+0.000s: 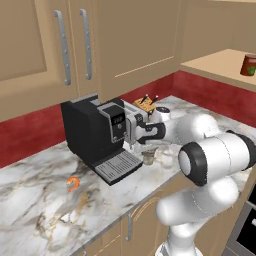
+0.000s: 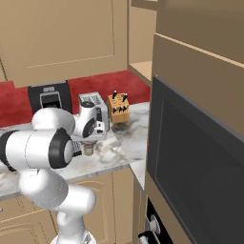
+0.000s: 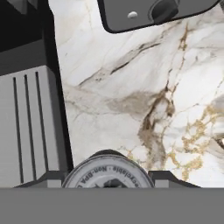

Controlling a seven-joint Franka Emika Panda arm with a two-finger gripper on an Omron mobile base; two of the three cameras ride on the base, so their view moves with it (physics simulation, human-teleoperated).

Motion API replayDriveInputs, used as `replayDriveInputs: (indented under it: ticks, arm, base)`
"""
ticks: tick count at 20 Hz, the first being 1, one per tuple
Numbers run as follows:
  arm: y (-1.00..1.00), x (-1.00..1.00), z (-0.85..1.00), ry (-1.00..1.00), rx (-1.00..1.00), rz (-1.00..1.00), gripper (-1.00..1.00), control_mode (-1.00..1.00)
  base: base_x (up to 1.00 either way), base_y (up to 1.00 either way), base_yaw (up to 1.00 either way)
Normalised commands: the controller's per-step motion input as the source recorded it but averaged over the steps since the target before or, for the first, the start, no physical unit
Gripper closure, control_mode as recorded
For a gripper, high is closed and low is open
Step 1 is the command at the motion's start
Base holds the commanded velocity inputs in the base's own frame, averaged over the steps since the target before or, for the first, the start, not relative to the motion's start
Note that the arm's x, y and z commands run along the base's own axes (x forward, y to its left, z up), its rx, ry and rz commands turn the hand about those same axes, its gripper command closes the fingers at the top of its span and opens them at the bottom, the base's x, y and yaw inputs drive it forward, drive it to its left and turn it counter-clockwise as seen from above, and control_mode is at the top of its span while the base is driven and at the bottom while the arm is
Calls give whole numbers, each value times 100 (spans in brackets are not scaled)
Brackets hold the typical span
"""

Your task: Restock the canned food cabinet by taking the new fresh canned food from the counter and placing it in the cabinet. Then, take the old canned food from the cabinet and place it on the counter.

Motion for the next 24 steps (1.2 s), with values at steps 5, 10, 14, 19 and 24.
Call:
replayDriveInputs:
  ticks: [5, 10, 14, 19, 24]
  arm:
    - [-18, -99, 56, -21, 0, -3, 100, -100]
    - [0, -65, 97, -9, 0, -14, 100, -100]
    - [0, -46, 100, -1, -1, -21, 100, -100]
    - [0, -38, 100, 4, -1, -20, 100, -100]
    - [-17, -41, 92, 7, 0, -12, 100, -100]
  base:
    - [0, 0, 0]
    - [0, 0, 0]
    - [0, 0, 0]
    - [0, 0, 0]
    - [0, 0, 0]
